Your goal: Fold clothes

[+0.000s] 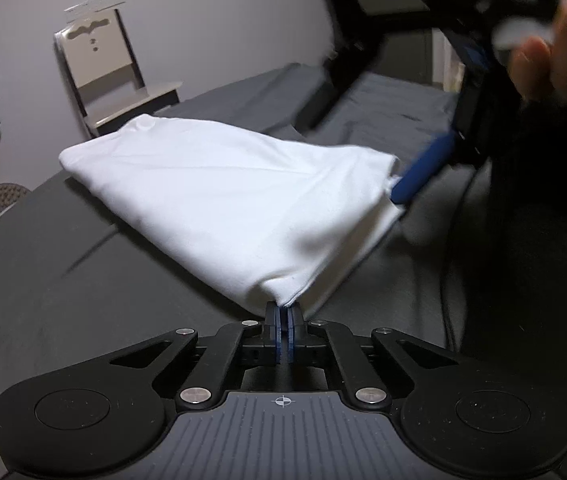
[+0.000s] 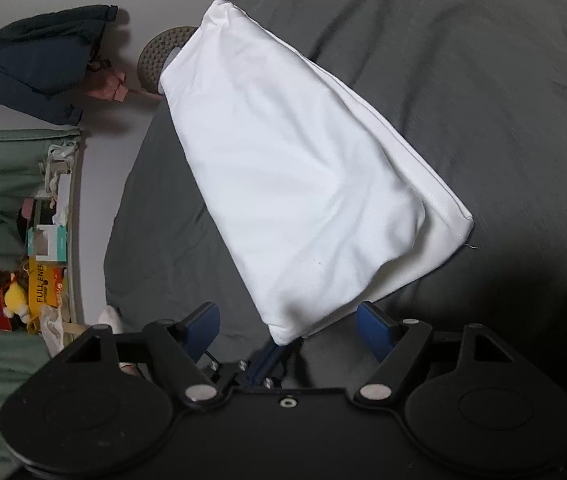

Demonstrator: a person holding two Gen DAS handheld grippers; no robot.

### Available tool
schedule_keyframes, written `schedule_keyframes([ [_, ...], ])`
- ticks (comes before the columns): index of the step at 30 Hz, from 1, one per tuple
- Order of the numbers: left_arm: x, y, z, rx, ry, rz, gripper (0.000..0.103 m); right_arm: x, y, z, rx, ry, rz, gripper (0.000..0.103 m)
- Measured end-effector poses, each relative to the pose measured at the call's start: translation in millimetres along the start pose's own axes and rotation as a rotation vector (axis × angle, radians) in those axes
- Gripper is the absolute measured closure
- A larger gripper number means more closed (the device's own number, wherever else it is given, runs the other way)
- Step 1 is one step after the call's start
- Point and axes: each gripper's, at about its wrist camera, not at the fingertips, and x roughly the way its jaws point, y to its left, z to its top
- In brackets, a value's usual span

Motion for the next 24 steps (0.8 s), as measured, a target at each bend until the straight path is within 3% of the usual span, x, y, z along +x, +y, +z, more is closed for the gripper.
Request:
schedule_keyframes([
  [4,-7,-12,-5,0.029,0.029,0.002,0.102,-3,0,1,-0.001,-0.007,-0.013,0.028],
  [8,-12,-8,-1,-0.014,0.043,0.001,0.101,3,0,0,0.008,-0.013,-0.047,0.027],
  [12,-20,-6,-5,-0.033,0.08,0.008,0.101,16,2,-2,0.002,-0.029,-0.102,0.019],
  [17,-33,28,-13,-0.208,0.045,-0.035,0.099,34,5,-10,0.059,-0.03,-0.112,0.015],
  [19,-36,54,-14,-0.313,0.017,-0.037,0.091,40,6,-16,0.077,-0.032,-0.092,0.015],
  [20,-36,68,-14,-0.358,0.005,-0.02,0.082,42,7,-18,0.087,-0.033,-0.082,0.015],
  [21,-35,84,-12,-0.401,-0.014,-0.005,0.064,45,8,-21,0.096,-0.034,-0.072,0.015],
  [22,-34,101,-9,-0.442,-0.035,0.009,0.053,48,9,-24,0.105,-0.035,-0.062,0.015],
  [23,-33,117,-6,-0.483,-0.057,0.022,0.03,48,13,-29,0.099,-0.051,-0.061,0.015],
  [24,-32,134,-4,-0.524,-0.078,0.036,0.023,45,18,-34,0.081,-0.079,-0.063,0.015],
])
